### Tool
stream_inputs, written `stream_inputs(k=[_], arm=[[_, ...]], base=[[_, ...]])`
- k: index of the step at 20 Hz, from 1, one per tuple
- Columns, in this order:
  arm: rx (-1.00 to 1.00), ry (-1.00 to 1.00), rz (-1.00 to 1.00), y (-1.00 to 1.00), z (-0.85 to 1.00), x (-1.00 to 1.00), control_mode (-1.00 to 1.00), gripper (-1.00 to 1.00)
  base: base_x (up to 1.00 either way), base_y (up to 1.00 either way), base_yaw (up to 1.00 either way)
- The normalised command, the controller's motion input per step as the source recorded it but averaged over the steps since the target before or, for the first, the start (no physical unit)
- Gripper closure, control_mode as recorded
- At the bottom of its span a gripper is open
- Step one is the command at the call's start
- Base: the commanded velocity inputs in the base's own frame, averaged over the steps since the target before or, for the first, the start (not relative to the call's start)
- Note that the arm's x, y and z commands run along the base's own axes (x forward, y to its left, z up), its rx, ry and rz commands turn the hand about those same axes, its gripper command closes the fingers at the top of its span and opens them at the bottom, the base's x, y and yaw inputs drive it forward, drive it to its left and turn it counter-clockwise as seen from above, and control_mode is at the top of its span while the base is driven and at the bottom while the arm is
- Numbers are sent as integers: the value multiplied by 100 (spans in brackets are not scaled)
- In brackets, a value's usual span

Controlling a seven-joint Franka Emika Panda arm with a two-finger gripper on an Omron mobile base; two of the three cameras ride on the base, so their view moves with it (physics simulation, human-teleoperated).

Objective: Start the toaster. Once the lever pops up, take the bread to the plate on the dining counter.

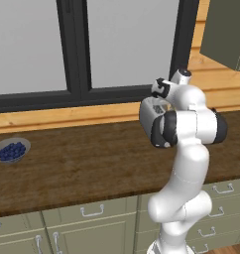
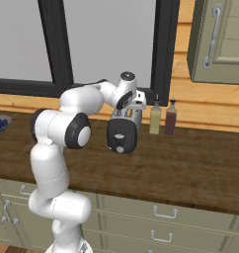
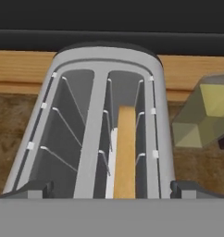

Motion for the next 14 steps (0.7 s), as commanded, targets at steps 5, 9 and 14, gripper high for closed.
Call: stream_inputs(k=[5, 9, 14], arm=[[0, 0, 0, 0, -5, 18, -100, -100], [0, 0, 0, 0, -7, 3, -100, -100], [0, 0, 0, -6, -6, 0, -100, -100]], base=[[0, 0, 0], [0, 0, 0], [0, 0, 0]])
